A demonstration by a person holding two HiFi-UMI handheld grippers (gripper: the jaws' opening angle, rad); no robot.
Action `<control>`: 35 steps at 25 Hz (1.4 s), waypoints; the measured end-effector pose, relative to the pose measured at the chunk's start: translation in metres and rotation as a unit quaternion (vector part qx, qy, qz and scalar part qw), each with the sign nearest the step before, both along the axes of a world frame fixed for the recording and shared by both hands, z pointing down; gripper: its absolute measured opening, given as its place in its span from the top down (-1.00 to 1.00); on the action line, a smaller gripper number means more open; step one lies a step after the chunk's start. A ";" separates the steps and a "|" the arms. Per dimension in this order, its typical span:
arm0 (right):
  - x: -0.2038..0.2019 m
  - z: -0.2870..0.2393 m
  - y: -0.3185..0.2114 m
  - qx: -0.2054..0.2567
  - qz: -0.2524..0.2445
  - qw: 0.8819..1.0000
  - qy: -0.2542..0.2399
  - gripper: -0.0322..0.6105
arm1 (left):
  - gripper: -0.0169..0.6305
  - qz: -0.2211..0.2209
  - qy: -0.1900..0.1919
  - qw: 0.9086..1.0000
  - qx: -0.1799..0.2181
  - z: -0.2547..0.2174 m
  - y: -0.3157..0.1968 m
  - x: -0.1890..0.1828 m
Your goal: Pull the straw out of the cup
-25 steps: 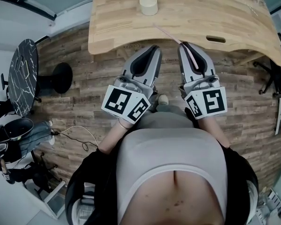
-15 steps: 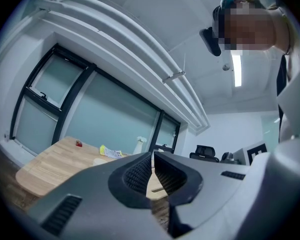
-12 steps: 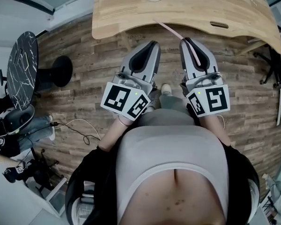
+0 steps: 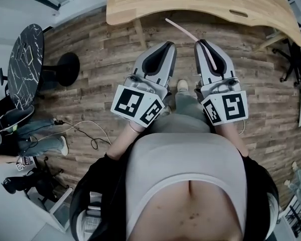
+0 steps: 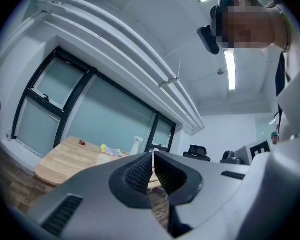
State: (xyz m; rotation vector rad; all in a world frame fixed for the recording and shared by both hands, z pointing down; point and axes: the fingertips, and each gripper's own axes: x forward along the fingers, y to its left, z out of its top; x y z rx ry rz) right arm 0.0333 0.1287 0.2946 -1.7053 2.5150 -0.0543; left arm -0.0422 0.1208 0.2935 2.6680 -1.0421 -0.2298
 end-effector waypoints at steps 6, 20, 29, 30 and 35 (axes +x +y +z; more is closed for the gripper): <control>-0.016 -0.005 0.034 0.010 0.013 1.000 0.003 0.74 | 0.91 0.008 0.002 1.000 0.016 -0.008 0.032 -0.018; -0.046 -0.004 0.090 0.017 0.032 0.999 -0.005 0.74 | 0.91 0.022 0.004 1.000 0.021 -0.006 0.082 -0.050; -0.047 -0.009 0.097 0.022 0.029 0.999 0.000 0.74 | 0.91 0.017 0.009 0.999 0.031 -0.014 0.085 -0.053; -0.047 -0.010 0.097 0.023 0.029 0.999 -0.001 0.74 | 0.91 0.015 0.009 0.999 0.031 -0.015 0.085 -0.053; -0.046 -0.012 0.100 0.027 0.020 0.999 0.002 0.74 | 0.91 0.012 0.011 0.999 0.030 -0.015 0.090 -0.050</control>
